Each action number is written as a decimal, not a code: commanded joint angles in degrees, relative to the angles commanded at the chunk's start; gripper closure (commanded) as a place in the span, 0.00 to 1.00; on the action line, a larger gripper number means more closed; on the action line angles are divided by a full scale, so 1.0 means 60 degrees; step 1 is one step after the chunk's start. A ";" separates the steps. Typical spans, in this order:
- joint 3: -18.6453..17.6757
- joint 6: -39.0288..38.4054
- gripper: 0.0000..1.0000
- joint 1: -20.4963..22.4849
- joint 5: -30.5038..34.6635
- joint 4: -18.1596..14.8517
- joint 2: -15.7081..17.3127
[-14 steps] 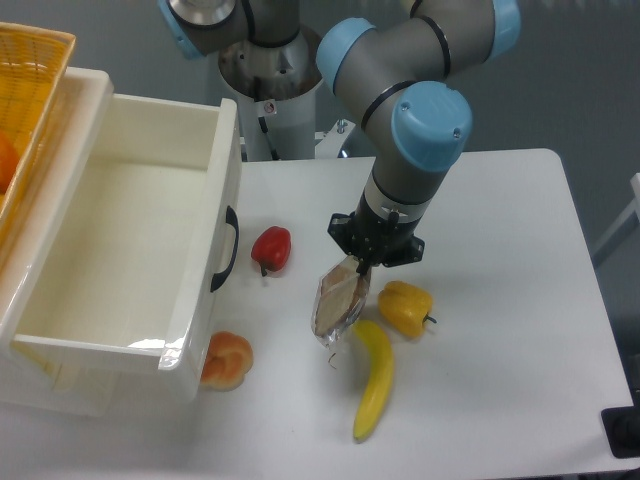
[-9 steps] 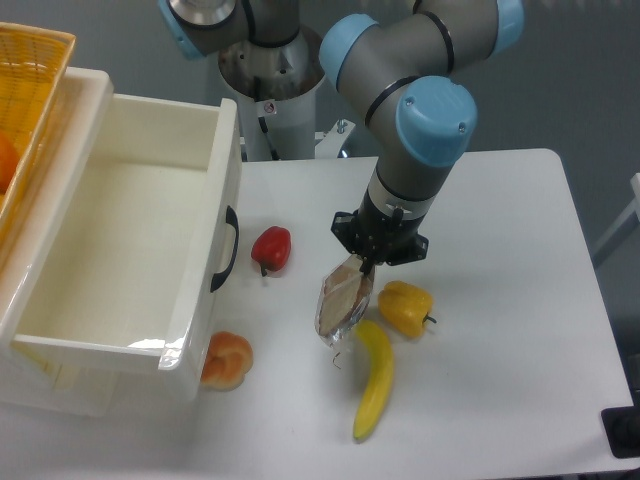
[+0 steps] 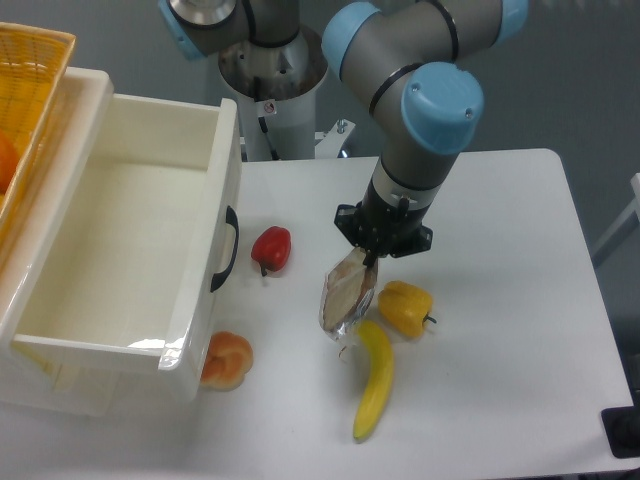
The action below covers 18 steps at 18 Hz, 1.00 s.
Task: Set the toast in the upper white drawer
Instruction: 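Hold the bagged toast in the gripper above the table, then lift the bagged toast and carry it toward the open white drawer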
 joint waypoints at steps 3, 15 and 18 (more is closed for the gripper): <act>0.0263 -0.0353 1.00 0.0000 -0.0264 -0.0540 0.0205; 0.0308 -0.0602 1.00 0.0161 -0.1215 -0.1933 0.1742; 0.0337 -0.0617 1.00 0.0176 -0.1610 -0.2066 0.2212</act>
